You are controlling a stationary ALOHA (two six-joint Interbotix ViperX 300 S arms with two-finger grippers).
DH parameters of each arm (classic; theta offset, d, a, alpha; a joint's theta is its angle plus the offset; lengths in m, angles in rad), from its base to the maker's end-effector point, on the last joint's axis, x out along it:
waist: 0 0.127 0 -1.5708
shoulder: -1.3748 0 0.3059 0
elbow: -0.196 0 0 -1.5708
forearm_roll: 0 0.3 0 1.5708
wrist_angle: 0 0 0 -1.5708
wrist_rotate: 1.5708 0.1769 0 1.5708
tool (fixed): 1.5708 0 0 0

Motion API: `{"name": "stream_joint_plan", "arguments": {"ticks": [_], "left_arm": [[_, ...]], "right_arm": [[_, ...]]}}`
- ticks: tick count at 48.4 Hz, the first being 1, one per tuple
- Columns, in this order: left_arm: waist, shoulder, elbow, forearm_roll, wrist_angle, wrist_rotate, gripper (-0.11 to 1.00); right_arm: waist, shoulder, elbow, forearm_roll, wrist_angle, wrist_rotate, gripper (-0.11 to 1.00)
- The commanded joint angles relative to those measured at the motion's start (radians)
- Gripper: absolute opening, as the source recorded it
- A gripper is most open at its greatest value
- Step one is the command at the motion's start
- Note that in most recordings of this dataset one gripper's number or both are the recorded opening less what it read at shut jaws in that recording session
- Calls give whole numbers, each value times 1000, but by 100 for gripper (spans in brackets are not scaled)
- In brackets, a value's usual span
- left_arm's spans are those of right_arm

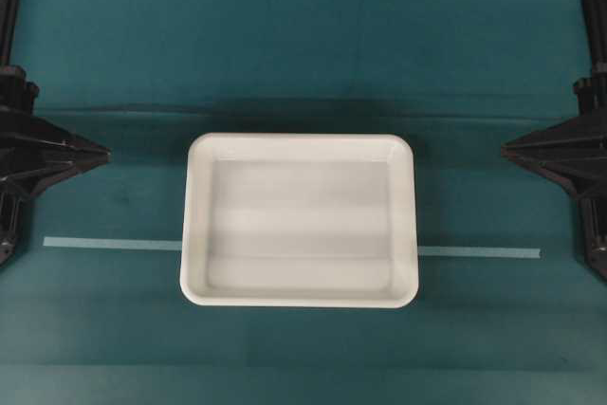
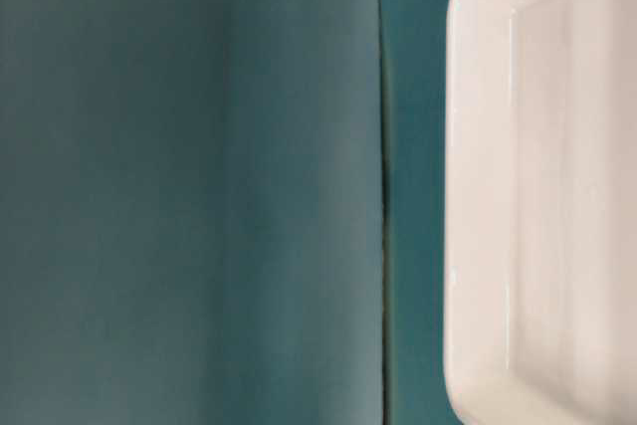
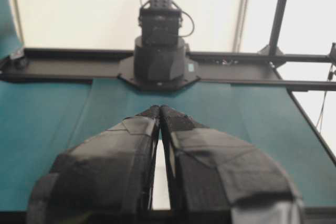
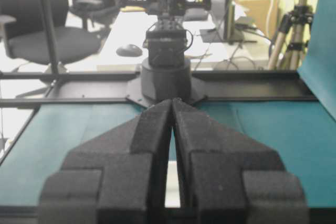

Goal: Lift the white case with both hands.
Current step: 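Move both grippers inward toward the left and right rims of the white tray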

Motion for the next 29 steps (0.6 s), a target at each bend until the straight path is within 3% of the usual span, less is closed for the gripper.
{"name": "stream_joint_plan", "arguments": {"ticks": [1, 9, 17, 22, 29], "left_arm": [[-8, 41, -15, 11, 15, -31, 14], [-8, 48, -25, 12, 38, -66, -3], [-11, 49, -64, 12, 67, -110, -3], [-11, 51, -98, 12, 123, -215, -3], [-15, 49, -117, 12, 181, -419, -3]], "right_arm": [[8, 9, -11, 15, -8, 14, 9], [9, 11, -29, 94, 11, 91, 0], [8, 14, -43, 109, 61, 210, 0], [6, 23, -60, 129, 109, 310, 0], [6, 58, -86, 153, 187, 482, 0]]}}
